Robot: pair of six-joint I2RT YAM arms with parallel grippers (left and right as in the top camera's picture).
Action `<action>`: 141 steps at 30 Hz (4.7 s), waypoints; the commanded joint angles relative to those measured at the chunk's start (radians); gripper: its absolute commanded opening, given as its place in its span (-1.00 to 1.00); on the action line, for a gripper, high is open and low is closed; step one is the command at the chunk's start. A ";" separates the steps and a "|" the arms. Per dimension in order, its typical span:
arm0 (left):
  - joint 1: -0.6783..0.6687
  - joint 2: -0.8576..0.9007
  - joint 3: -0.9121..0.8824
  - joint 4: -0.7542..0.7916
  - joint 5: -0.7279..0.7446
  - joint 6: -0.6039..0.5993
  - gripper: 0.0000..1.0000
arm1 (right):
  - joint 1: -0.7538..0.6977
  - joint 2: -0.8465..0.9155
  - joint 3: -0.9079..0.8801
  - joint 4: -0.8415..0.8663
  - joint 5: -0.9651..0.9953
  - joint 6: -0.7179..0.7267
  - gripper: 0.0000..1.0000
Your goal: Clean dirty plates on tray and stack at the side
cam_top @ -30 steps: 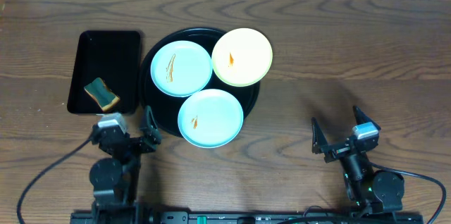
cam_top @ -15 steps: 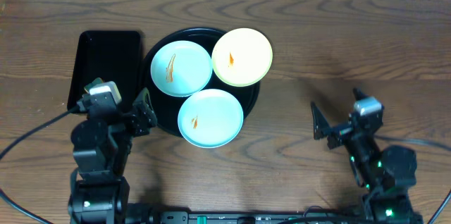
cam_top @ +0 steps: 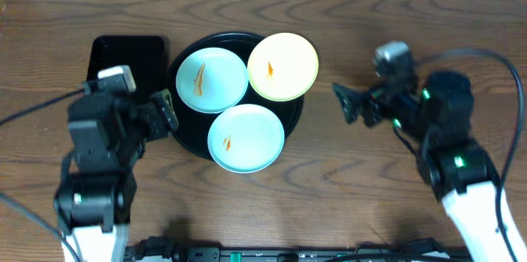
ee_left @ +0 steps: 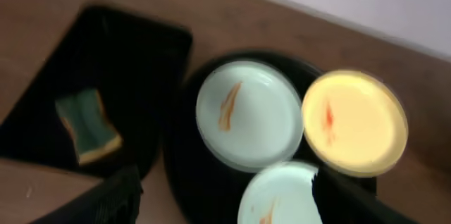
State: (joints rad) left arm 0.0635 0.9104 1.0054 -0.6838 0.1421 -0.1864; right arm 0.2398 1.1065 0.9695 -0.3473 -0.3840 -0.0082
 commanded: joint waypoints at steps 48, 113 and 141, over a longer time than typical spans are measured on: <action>0.280 0.622 0.452 -0.294 -0.084 -0.018 0.58 | 0.415 1.041 0.789 -0.345 0.154 0.578 0.08; 0.280 0.848 0.418 -0.239 -0.064 -0.018 0.45 | 0.471 1.253 0.789 -0.163 0.342 0.583 -0.98; 0.283 0.932 0.452 -0.259 -0.220 -0.160 0.45 | 0.477 1.253 0.789 -0.130 0.323 0.541 -0.98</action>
State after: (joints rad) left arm 0.3405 1.8446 1.4330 -0.9237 -0.0002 -0.2638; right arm 0.7063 2.3283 1.7550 -0.4778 -0.0753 0.5549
